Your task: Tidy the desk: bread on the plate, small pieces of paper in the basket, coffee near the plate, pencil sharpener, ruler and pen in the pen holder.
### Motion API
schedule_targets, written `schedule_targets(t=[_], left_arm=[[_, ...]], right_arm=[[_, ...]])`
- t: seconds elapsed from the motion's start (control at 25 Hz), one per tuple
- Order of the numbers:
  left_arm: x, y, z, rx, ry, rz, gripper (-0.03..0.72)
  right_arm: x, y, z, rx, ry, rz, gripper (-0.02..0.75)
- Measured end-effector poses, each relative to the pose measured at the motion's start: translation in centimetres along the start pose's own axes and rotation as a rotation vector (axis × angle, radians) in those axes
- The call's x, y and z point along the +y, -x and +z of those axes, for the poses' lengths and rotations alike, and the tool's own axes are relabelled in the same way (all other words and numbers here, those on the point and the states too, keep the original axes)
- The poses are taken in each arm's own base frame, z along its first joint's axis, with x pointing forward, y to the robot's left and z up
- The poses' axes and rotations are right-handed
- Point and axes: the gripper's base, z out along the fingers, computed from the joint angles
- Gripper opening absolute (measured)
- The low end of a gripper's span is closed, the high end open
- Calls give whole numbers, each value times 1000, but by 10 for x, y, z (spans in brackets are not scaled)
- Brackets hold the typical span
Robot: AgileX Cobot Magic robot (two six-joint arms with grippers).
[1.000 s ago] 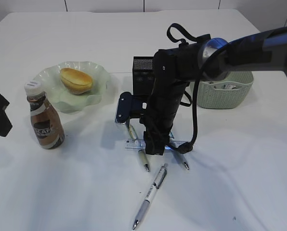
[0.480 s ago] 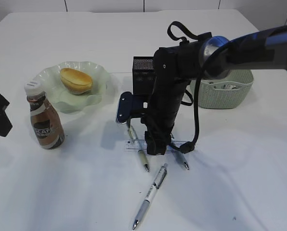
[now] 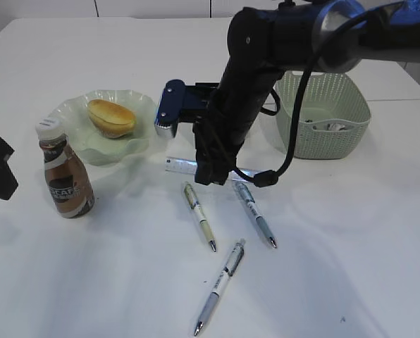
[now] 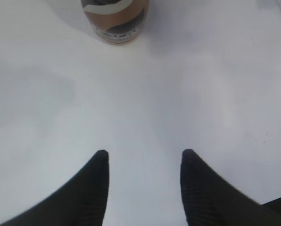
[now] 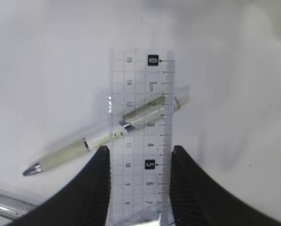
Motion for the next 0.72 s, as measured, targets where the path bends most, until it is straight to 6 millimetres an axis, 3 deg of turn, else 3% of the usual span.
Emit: schedule_targets(t=[0.36, 0.72], left_arm=[[0, 0, 0, 0, 0, 0, 341], [0, 0, 0, -2, -2, -2, 341]], right_arm=[[-6, 21, -30, -192, -15, 92, 302], [-26, 15, -70, -367, -105, 221, 302]])
